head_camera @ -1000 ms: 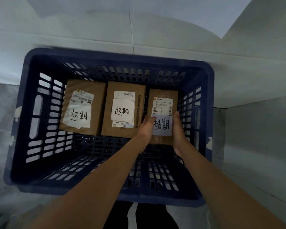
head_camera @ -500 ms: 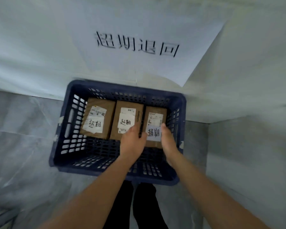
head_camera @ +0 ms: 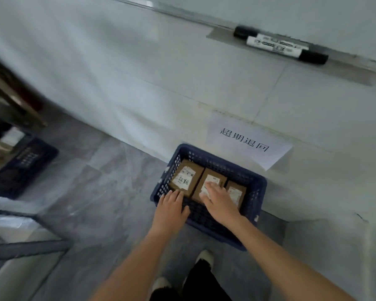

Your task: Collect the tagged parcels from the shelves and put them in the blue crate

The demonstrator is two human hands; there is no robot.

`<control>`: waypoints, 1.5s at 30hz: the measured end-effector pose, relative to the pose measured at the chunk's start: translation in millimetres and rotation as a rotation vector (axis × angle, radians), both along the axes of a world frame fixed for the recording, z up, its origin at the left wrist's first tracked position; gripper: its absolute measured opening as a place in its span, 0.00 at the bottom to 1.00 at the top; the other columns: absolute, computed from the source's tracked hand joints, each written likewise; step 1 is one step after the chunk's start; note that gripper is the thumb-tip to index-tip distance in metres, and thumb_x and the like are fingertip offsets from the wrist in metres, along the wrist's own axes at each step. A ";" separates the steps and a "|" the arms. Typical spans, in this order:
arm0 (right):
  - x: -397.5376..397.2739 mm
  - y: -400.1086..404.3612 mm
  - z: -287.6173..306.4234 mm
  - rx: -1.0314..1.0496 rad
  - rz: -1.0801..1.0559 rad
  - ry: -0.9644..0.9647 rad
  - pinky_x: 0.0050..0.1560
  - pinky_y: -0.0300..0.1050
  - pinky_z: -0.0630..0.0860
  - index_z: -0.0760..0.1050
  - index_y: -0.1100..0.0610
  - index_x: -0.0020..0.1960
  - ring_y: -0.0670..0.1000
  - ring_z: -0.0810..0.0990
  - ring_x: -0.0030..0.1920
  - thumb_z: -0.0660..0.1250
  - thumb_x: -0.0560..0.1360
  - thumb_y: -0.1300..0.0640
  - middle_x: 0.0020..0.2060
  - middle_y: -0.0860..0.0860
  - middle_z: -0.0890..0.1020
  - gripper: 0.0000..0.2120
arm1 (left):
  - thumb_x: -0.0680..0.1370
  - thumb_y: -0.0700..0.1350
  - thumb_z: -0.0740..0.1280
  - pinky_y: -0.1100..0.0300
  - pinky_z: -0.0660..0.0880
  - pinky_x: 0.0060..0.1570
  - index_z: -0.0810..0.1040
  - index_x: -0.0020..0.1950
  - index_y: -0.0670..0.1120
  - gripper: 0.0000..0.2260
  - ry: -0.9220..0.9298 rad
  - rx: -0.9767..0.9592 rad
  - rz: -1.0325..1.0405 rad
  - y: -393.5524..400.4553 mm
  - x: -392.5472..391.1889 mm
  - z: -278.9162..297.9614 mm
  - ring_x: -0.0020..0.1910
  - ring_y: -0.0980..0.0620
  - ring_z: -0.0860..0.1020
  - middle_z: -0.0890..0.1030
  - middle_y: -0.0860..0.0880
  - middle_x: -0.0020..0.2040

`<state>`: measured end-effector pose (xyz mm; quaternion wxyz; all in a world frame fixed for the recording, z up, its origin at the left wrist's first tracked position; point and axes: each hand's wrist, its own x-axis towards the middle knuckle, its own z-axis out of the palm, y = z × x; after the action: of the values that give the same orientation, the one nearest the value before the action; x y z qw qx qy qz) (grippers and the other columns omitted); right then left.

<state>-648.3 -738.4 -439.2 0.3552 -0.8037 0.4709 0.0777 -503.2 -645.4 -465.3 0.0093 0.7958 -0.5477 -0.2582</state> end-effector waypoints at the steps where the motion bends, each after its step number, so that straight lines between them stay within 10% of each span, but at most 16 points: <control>1: 16.8 6.9 6.3 -0.018 0.081 0.031 0.78 0.51 0.49 0.53 0.56 0.79 0.52 0.52 0.79 0.50 0.84 0.45 0.79 0.52 0.56 0.28 | 0.81 0.55 0.54 0.52 0.52 0.76 0.58 0.77 0.47 0.26 -0.003 -0.010 0.033 10.6 14.4 6.6 0.77 0.49 0.57 0.61 0.48 0.77; 18: 308.9 244.7 76.1 -0.271 1.055 0.056 0.73 0.51 0.59 0.57 0.61 0.77 0.56 0.61 0.75 0.52 0.84 0.49 0.76 0.58 0.62 0.26 | 0.80 0.55 0.55 0.47 0.58 0.73 0.60 0.76 0.41 0.28 -0.187 -0.015 0.840 339.4 202.2 111.7 0.74 0.43 0.61 0.64 0.43 0.75; 33: 384.0 539.4 105.0 -0.291 1.858 -0.157 0.72 0.53 0.61 0.60 0.62 0.75 0.58 0.61 0.75 0.51 0.83 0.45 0.75 0.60 0.64 0.28 | 0.78 0.54 0.58 0.51 0.56 0.73 0.65 0.73 0.45 0.26 -0.375 0.043 1.739 611.7 106.7 140.7 0.74 0.48 0.62 0.68 0.47 0.73; 45: 391.7 803.5 111.2 -0.215 2.047 -0.252 0.74 0.54 0.57 0.58 0.61 0.77 0.57 0.56 0.77 0.51 0.83 0.45 0.77 0.58 0.59 0.27 | 0.78 0.55 0.60 0.51 0.54 0.73 0.64 0.74 0.48 0.25 -0.463 0.145 1.977 838.0 73.4 151.5 0.75 0.49 0.60 0.66 0.49 0.74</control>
<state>-256.6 65.1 -328.0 0.0922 -0.8491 -0.4734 0.2155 -429.8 192.5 -313.8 0.0641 0.9211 0.3840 -0.0070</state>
